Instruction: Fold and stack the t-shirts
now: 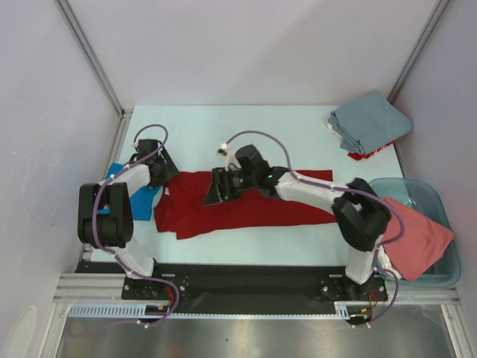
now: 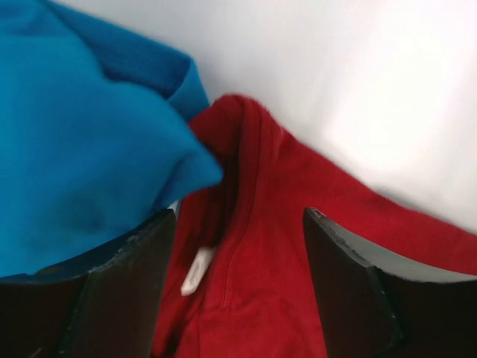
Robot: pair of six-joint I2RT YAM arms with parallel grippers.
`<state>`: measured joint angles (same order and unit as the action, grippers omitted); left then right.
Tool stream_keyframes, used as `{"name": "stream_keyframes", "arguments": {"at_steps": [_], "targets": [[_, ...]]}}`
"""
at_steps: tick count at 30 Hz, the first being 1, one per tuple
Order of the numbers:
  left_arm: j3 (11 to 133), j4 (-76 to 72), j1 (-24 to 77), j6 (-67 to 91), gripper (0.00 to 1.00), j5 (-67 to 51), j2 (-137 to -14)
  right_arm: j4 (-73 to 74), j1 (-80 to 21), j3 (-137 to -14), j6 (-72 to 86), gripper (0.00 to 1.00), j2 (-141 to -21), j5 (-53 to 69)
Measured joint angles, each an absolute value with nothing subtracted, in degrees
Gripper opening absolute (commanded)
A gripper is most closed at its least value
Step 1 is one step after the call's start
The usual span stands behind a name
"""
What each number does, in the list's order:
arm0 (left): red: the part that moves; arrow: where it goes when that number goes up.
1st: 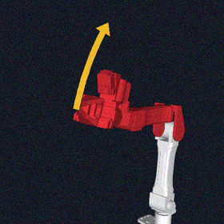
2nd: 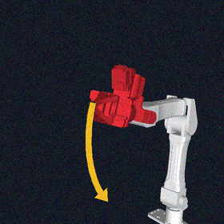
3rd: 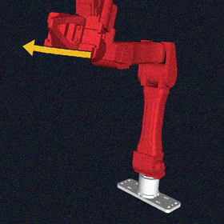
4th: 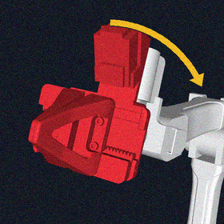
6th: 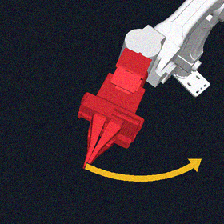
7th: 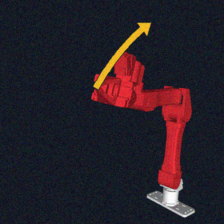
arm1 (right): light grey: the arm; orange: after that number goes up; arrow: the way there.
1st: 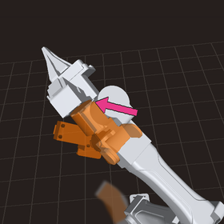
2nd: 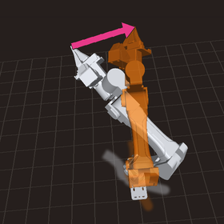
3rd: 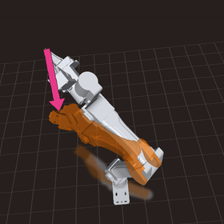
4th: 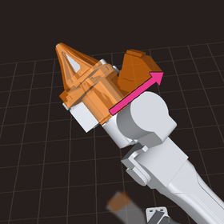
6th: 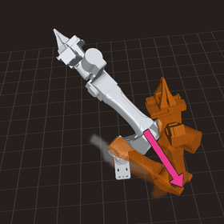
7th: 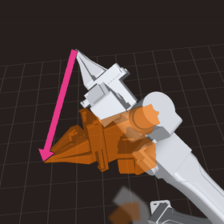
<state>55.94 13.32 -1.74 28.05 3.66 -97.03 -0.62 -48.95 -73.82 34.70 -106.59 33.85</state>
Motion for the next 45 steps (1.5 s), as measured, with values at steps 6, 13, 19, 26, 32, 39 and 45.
{"name": "stream_keyframes", "arguments": {"at_steps": [6, 13, 19, 26, 32, 39, 45], "targets": [[53.0, 14.1, -1.0, 29.6, 0.81, 3.9, -88.4, 9.9, -39.9, -61.3, 32.3, 0.63, -93.1, 17.3], [52.1, 14.4, 6.0, 31.7, 0.79, 4.5, -82.4, 24.0, -35.0, -51.8, 32.4, 0.57, -85.2, -3.6], [46.2, 14.0, 15.1, 33.8, 0.76, 4.7, -77.8, 29.0, -32.9, -48.5, 33.3, 0.53, -82.5, -15.0], [36.8, 14.3, 16.9, 36.6, 0.76, 3.7, -76.8, 31.3, -28.0, -45.0, 34.5, 0.52, -81.2, -19.1], [38.5, 12.8, 16.9, 37.5, 0.75, 3.2, -81.5, 30.9, -28.0, -44.3, 35.5, 0.53, -84.4, -18.7], [49.6, 14.5, 16.9, 37.4, 0.75, 3.2, -93.0, 29.9, -31.2, -42.6, 38.3, 0.56, -83.5, -20.9], [62.7, 17.8, 17.0, 36.9, 0.73, 2.6, -103.7, 29.9, -45.6, -42.7, 43.4, 0.57, -84.4, -23.8]]}}
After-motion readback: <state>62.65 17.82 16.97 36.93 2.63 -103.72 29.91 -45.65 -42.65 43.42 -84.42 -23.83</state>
